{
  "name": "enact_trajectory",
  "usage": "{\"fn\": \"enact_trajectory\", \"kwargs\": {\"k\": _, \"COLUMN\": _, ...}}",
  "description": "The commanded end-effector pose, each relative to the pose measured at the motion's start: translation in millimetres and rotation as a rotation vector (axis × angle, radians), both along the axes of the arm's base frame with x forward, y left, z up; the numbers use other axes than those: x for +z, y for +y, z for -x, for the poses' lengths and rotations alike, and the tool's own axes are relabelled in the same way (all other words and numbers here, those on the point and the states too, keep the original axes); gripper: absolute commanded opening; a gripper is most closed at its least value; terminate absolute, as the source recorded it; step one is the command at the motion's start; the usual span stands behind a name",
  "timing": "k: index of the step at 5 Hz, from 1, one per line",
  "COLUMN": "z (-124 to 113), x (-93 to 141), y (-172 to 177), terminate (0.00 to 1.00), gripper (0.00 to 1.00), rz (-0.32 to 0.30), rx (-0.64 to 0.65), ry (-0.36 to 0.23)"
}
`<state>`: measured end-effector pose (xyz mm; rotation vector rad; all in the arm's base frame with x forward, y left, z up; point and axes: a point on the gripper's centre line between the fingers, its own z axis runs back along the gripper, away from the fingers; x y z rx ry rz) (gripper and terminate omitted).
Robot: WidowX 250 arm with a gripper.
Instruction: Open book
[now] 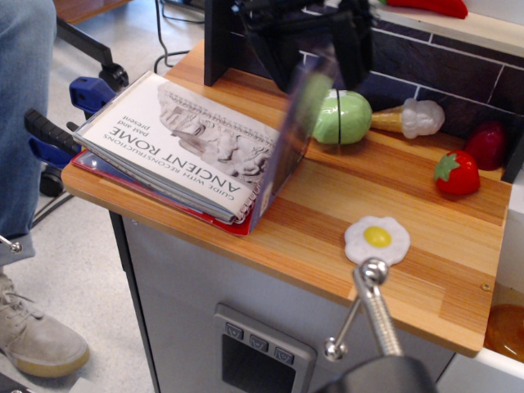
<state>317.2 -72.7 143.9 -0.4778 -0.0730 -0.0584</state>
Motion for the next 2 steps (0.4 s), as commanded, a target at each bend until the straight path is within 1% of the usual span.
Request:
{"fn": "enact_trajectory", "kwargs": {"k": 1, "z": -8.4, "x": 12.9, "y": -70.8, "terminate": 0.0, "gripper": 1.0, "rz": 0.032, "rx": -0.028, "ry": -0.055}}
{"fn": "enact_trajectory", "kwargs": {"k": 2, "z": -9.0, "x": 20.2, "y": -88.6, "terminate": 1.0, "gripper": 1.0, "rz": 0.064, "rx": -0.062, "ry": -0.043}}
